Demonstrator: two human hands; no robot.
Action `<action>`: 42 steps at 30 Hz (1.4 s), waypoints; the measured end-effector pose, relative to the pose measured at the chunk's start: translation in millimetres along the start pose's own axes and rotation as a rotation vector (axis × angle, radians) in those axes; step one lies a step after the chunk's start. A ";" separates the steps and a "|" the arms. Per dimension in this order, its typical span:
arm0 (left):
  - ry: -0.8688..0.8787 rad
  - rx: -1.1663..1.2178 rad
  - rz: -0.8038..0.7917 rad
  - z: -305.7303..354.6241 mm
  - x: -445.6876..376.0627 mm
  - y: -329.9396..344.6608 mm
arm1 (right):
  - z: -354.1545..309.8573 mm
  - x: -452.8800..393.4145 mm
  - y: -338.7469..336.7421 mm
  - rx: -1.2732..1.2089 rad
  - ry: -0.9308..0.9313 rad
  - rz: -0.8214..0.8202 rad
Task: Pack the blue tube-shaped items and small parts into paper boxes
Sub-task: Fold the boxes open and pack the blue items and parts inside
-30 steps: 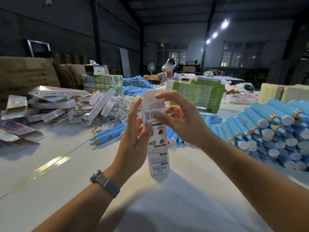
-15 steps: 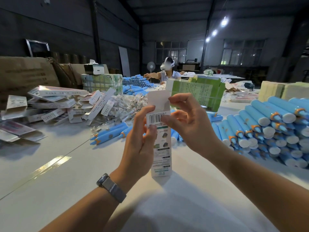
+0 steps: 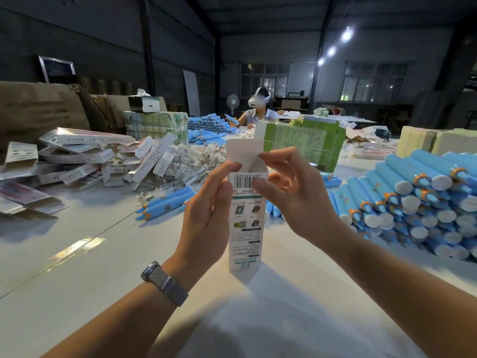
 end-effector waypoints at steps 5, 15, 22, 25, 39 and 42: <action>0.033 0.017 -0.015 3.6 0.8 2.2 | 1.5 1.3 -0.1 -0.012 0.027 0.008; 0.082 -0.006 -0.013 9.6 3.9 7.6 | -3.2 -0.3 -5.8 0.052 -0.005 0.001; 0.036 0.015 -0.035 6.3 2.8 8.4 | -10.5 2.7 -8.6 0.139 -0.085 0.057; 0.027 0.040 -0.076 7.8 3.2 10.2 | -10.4 2.3 -8.2 0.187 -0.076 0.032; 0.035 -0.037 -0.025 11.8 1.3 6.7 | -10.9 -1.0 -5.3 0.249 -0.103 -0.056; 0.044 -0.033 -0.013 16.5 3.1 7.9 | -11.3 -1.3 -5.0 0.182 -0.066 -0.049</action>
Point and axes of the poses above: each hand's wrist, its own x-axis away from the middle knuckle, its own y-axis out of the palm, z = x × y, the point moved 8 cm from there along -x, towards the middle knuckle, and after that the axes turned 10 degrees about -y, right-handed, at the moved point
